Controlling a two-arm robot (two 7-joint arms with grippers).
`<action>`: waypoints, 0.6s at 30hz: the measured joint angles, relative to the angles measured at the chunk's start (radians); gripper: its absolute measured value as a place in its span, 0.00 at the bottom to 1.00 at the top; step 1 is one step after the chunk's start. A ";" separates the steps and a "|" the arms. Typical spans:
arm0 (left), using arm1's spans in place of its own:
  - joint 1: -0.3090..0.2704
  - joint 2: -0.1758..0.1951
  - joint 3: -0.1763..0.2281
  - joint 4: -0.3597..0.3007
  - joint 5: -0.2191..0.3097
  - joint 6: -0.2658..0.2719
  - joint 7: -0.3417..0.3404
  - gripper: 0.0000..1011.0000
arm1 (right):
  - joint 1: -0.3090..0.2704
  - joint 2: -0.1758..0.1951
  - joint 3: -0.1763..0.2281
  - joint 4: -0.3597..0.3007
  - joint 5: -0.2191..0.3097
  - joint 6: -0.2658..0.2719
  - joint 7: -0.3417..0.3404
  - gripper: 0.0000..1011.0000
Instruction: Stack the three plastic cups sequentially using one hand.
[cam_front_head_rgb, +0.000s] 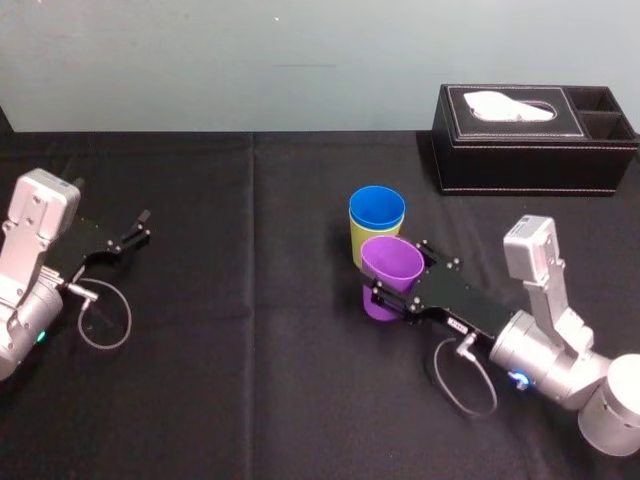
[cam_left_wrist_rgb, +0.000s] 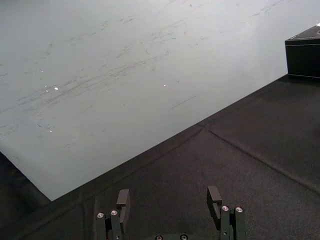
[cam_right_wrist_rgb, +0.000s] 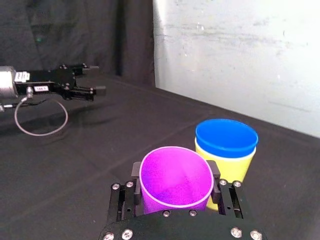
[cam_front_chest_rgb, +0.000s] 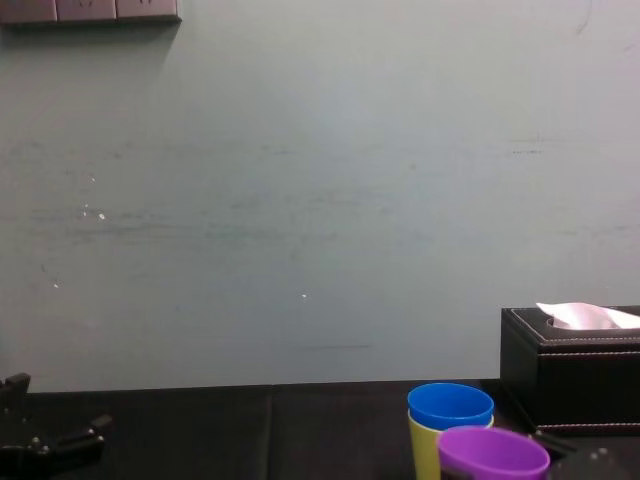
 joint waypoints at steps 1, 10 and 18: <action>0.000 0.000 0.000 0.000 0.000 0.000 0.000 1.00 | -0.002 0.004 0.001 -0.011 0.000 0.006 -0.003 0.73; 0.000 0.000 0.000 0.000 0.000 0.000 0.000 1.00 | 0.003 0.052 0.023 -0.136 0.006 0.087 -0.022 0.73; 0.000 0.000 0.000 0.000 0.000 0.000 0.000 1.00 | 0.072 0.076 0.025 -0.170 0.015 0.142 -0.021 0.73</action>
